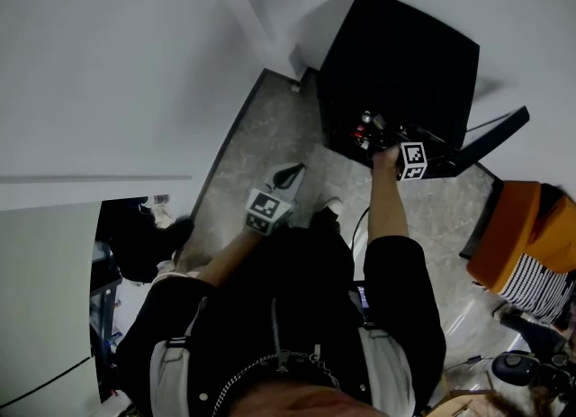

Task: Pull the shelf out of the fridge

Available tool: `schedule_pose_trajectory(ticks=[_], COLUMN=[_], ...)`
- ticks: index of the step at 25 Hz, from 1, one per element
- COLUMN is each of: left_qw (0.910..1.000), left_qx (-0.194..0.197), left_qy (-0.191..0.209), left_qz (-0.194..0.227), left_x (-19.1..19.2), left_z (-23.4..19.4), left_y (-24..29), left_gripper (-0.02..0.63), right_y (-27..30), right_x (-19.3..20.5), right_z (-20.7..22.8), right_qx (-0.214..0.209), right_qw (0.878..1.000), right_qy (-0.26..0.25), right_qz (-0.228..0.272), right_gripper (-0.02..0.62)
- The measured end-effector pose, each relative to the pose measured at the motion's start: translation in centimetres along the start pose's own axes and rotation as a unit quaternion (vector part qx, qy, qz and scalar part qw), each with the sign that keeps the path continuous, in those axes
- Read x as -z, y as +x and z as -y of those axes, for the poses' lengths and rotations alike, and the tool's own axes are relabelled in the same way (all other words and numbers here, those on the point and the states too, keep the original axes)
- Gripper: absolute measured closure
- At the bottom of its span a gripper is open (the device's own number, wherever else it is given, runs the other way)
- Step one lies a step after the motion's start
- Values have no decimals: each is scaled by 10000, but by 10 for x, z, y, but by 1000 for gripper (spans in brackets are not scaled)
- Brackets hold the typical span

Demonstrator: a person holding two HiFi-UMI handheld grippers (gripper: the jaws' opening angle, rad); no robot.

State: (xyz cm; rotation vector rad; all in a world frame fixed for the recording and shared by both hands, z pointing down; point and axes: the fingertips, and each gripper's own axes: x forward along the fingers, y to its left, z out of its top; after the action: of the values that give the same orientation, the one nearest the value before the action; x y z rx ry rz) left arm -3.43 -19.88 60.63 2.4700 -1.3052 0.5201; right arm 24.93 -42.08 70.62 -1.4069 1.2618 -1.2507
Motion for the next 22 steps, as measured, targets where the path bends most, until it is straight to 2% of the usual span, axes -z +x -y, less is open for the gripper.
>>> schedule_pose_trajectory(ticks=[2,5,8,10,12,17,22], left_qw=[10000,10000,9999,9999,9999,9999,9999], left_qx=[-7,-49,-78,-78,-68,-6,62], left_qy=[-13,50,126,87,84,119,147], left_qz=[29,14,-18,-80,-76,-73,8], left_x=[0,-1,0,0,0,0,1], left_z=[-1,-6,-12,-14,-15,-15,-16], left_y=[-3,-10,-18,-23,-25,-26,-25], left_gripper=[595,597,595,597,597,595,595], right_y=[3,6,7,10,14,14,9], right_x=[-2,-5,-4,-3,-3,-4,-1], right_z=[0,6,5,0,-5,-3,-3], right_qx=[51,159,125,7,-105,-161,-173], right_qw=[10000,9998,9998,9998,9997,9997,9996], right_qy=[-70,-75,-151,-170,-146,129,175], right_qz=[0,40,-39,-130,-192,-134,-160], right_gripper=[409,451,459,486,552,565,565])
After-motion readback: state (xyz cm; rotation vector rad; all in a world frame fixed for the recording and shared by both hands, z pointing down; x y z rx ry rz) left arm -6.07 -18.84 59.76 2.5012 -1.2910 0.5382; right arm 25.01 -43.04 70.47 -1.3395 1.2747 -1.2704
